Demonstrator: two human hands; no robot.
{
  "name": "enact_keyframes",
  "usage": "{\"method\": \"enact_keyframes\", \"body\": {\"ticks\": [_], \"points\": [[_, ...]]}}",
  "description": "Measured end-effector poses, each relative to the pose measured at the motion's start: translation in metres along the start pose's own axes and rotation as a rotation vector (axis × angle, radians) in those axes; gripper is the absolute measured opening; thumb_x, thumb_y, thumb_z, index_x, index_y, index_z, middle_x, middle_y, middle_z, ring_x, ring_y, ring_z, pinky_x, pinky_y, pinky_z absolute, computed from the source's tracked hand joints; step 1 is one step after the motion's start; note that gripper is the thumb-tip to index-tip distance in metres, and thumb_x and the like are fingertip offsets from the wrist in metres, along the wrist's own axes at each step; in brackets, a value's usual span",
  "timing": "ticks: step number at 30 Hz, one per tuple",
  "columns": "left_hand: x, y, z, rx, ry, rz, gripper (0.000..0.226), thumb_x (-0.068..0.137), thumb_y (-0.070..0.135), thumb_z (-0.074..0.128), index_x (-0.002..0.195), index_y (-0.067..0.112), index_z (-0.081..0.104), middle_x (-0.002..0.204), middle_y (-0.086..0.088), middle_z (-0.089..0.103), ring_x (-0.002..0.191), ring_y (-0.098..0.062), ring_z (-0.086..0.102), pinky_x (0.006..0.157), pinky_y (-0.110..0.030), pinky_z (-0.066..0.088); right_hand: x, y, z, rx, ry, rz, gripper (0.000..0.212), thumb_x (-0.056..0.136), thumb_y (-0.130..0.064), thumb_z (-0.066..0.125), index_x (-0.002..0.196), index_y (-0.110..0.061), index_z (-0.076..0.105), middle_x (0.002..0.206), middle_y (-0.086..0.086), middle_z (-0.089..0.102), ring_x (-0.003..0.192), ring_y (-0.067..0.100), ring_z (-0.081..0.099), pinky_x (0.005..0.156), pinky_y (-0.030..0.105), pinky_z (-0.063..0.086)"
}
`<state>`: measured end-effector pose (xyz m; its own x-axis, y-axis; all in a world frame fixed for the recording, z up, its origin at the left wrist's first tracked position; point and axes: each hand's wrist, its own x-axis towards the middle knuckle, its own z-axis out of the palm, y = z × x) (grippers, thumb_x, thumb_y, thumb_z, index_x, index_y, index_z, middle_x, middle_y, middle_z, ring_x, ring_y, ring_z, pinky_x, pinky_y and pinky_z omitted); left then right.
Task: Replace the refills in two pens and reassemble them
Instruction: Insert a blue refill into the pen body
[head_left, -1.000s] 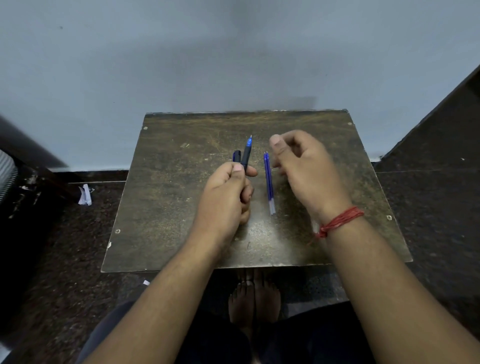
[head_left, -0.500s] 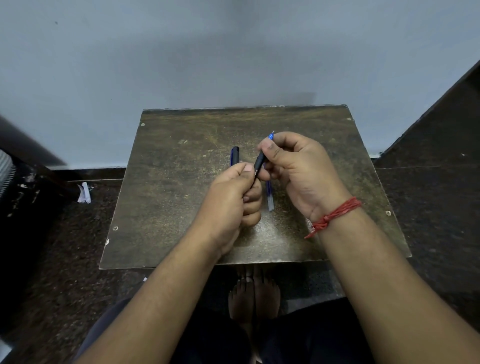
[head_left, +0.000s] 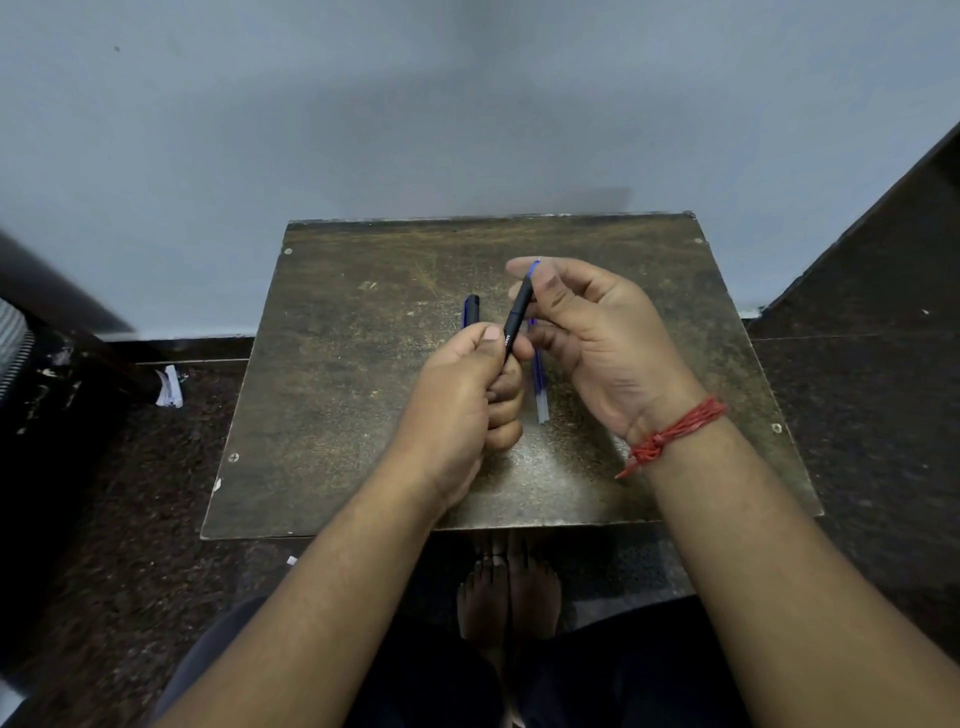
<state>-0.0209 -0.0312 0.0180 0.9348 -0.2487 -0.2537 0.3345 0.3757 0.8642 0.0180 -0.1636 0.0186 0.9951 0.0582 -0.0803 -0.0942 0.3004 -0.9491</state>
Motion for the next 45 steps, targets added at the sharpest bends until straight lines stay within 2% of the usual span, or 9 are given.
{"method": "enact_keyframes", "body": {"ticks": [2, 5, 10, 14, 18, 21, 28, 33, 45], "points": [[0.001, -0.001, 0.000, 0.054, 0.020, 0.016, 0.031, 0.108, 0.021, 0.032, 0.086, 0.011, 0.051, 0.051, 0.007, 0.031, 0.039, -0.003, 0.018, 0.037, -0.013, 0.017, 0.002, 0.003, 0.001, -0.066, 0.065, -0.044, 0.023, 0.084, -0.025, 0.074, 0.099, -0.008, 0.071, 0.082, -0.001, 0.068, 0.074, 0.017, 0.061, 0.065, 0.029, 0.050], [0.001, -0.003, 0.002, 0.094, 0.031, 0.024, 0.032, 0.108, 0.022, 0.032, 0.086, 0.011, 0.051, 0.051, 0.007, 0.030, 0.039, -0.003, 0.018, 0.037, -0.014, 0.018, 0.002, 0.005, 0.002, -0.054, 0.107, -0.060, 0.006, 0.088, -0.009, 0.071, 0.094, -0.008, 0.069, 0.076, 0.000, 0.067, 0.068, 0.014, 0.062, 0.061, 0.025, 0.051], [0.001, -0.004, 0.002, 0.097, 0.046, 0.018, 0.032, 0.108, 0.022, 0.033, 0.086, 0.011, 0.053, 0.050, 0.008, 0.032, 0.038, -0.003, 0.019, 0.037, -0.014, 0.018, -0.001, -0.001, 0.002, 0.049, 0.042, -0.015, 0.025, 0.097, 0.007, 0.050, 0.120, 0.000, 0.058, 0.093, 0.012, 0.075, 0.085, 0.022, 0.072, 0.072, 0.030, 0.056], [0.001, -0.005, 0.002, 0.088, 0.048, 0.017, 0.031, 0.108, 0.020, 0.033, 0.085, 0.011, 0.053, 0.050, 0.008, 0.032, 0.038, -0.003, 0.019, 0.037, -0.014, 0.018, -0.002, -0.003, 0.002, 0.109, 0.076, 0.022, 0.020, 0.100, -0.005, 0.052, 0.120, -0.003, 0.057, 0.107, 0.016, 0.073, 0.091, 0.024, 0.072, 0.075, 0.032, 0.058], [0.002, -0.006, 0.001, 0.068, 0.033, 0.017, 0.031, 0.108, 0.020, 0.034, 0.085, 0.011, 0.053, 0.052, 0.006, 0.032, 0.038, -0.004, 0.019, 0.038, -0.014, 0.018, -0.003, 0.000, 0.005, -0.041, 0.123, -0.014, 0.005, 0.093, -0.013, 0.067, 0.093, -0.011, 0.062, 0.078, 0.001, 0.066, 0.065, 0.016, 0.063, 0.055, 0.024, 0.051], [0.001, -0.006, 0.001, 0.019, 0.010, -0.008, 0.029, 0.107, 0.019, 0.034, 0.087, 0.009, 0.053, 0.053, 0.002, 0.032, 0.037, -0.004, 0.020, 0.037, -0.013, 0.019, -0.003, 0.001, 0.005, -0.054, 0.088, -0.019, 0.003, 0.093, -0.008, 0.065, 0.091, -0.007, 0.065, 0.071, 0.001, 0.065, 0.054, 0.018, 0.056, 0.051, 0.024, 0.048], [-0.002, -0.003, 0.000, -0.045, -0.033, -0.008, 0.026, 0.104, 0.015, 0.036, 0.093, 0.004, 0.055, 0.053, -0.004, 0.041, 0.036, -0.012, 0.033, 0.039, -0.022, 0.036, -0.003, -0.005, 0.000, 0.076, -0.025, 0.057, 0.023, 0.101, -0.006, 0.049, 0.115, -0.003, 0.066, 0.098, 0.014, 0.075, 0.091, 0.024, 0.070, 0.074, 0.030, 0.055], [-0.002, -0.003, 0.001, -0.027, -0.032, 0.004, 0.025, 0.104, 0.015, 0.036, 0.094, 0.003, 0.055, 0.053, -0.007, 0.046, 0.038, -0.016, 0.037, 0.041, -0.025, 0.040, -0.003, 0.000, 0.002, -0.069, 0.086, 0.022, 0.006, 0.092, -0.017, 0.068, 0.092, -0.011, 0.065, 0.076, 0.002, 0.068, 0.062, 0.014, 0.061, 0.056, 0.026, 0.047], [-0.002, -0.003, 0.002, 0.037, 0.023, 0.058, 0.030, 0.106, 0.016, 0.035, 0.087, 0.006, 0.056, 0.048, -0.003, 0.044, 0.033, -0.009, 0.027, 0.038, -0.022, 0.036, -0.003, -0.002, 0.002, -0.073, 0.072, 0.053, 0.020, 0.097, -0.017, 0.059, 0.105, -0.003, 0.071, 0.092, 0.009, 0.075, 0.074, 0.015, 0.065, 0.061, 0.028, 0.047]]}}
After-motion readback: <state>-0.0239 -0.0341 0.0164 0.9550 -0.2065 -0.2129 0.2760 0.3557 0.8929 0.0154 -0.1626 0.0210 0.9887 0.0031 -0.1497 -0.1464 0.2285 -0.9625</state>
